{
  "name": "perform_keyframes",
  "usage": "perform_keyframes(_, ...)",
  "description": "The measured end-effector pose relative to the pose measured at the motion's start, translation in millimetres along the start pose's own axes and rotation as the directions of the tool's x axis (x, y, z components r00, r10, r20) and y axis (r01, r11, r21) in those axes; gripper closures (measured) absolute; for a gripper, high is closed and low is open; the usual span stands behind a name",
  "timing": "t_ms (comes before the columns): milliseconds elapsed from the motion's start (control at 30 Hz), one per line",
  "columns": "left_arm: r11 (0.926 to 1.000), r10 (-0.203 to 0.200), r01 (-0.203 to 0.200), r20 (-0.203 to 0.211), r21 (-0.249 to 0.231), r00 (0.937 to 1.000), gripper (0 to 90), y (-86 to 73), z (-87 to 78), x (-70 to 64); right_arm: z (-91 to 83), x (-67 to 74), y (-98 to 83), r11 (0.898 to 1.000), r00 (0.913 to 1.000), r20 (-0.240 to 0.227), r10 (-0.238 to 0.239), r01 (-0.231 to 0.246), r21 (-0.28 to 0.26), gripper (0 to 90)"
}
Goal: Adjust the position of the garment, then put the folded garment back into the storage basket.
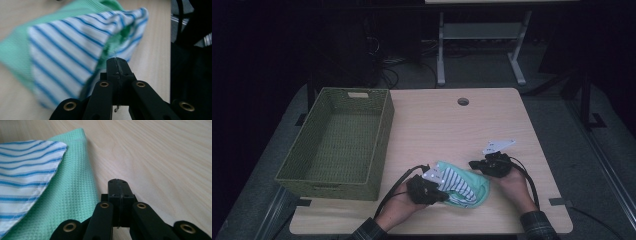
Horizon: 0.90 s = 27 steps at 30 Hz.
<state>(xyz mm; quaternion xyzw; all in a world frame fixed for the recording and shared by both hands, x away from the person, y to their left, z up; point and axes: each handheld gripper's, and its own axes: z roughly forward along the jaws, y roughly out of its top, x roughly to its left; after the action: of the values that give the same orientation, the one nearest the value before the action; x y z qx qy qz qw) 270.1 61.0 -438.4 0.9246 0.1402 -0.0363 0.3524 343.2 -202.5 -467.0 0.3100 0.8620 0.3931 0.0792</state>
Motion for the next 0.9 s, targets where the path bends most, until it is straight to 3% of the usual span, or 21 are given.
perform_keyframes(133, 0.9989, 0.025, -0.025, 0.012, 0.039, 0.9996, 89.8, 0.8, 11.0, -4.4, 3.6, 0.0, -1.5, 1.0, 0.9999, -0.011, -0.008, 0.008, 0.009, 90.0)
perform_keyframes(333, 0.9973, 0.026, -0.026, -0.002, 0.068, 0.9997, 89.7, -1.5, 16.0, -1.3, 6.8, 2.5, -2.4, 0.999, 0.9997, -0.024, -0.011, 0.011, 0.035, 90.0)
perform_keyframes(667, 0.9972, 0.019, -0.016, -0.045, 0.073, 0.9988, 89.7, -2.2, 14.5, 8.9, -0.9, 1.4, -6.9, 0.999, 0.9998, -0.021, -0.004, 0.005, 0.034, 90.0)
perform_keyframes(900, 0.9982, -0.012, 0.017, -0.08, 0.058, 0.9967, 89.7, -2.4, 9.9, 23.6, -9.7, 2.5, -12.9, 0.999, 0.9999, -0.015, 0.003, -0.002, 0.04, 90.0)
